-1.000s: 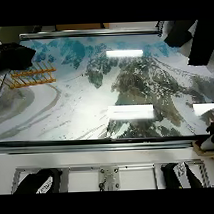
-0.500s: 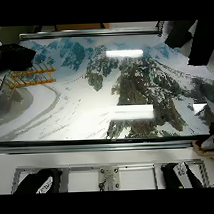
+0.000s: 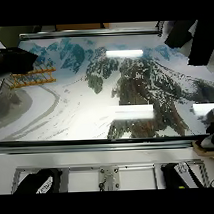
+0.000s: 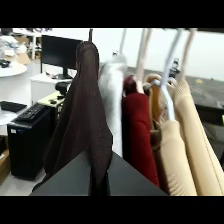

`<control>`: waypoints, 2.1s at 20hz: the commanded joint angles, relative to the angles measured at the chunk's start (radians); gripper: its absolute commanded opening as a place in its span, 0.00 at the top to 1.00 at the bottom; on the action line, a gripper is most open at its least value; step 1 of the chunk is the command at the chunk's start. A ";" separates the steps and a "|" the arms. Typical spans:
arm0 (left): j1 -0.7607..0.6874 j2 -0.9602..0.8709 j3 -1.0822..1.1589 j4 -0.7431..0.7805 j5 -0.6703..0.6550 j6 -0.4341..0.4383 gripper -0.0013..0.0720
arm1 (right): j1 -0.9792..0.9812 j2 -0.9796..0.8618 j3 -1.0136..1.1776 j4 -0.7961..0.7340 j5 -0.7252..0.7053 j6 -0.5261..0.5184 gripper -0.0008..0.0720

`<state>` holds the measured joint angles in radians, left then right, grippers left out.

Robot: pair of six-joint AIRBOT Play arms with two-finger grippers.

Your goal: Fold the clothes and pants, and hang the long-sleeved shirts on hangers.

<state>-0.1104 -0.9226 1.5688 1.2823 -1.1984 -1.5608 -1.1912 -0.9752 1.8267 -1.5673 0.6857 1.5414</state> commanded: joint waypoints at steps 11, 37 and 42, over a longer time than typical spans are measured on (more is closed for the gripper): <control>0.000 0.001 0.000 -0.003 -0.047 0.001 0.96 | -0.043 -0.104 0.000 0.045 0.053 0.034 0.97; 0.000 -0.055 -0.003 -0.035 -0.139 0.002 0.96 | 0.969 -0.093 -0.093 0.976 0.674 -0.496 0.22; 0.000 -0.078 -0.121 -0.156 -0.075 0.013 0.96 | 1.440 -0.157 -0.312 0.727 0.658 -0.464 0.37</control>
<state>-0.1104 -0.9955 1.5185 1.1915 -1.3048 -1.5532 -0.0032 -1.0977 1.6241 -0.7124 1.3148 1.0725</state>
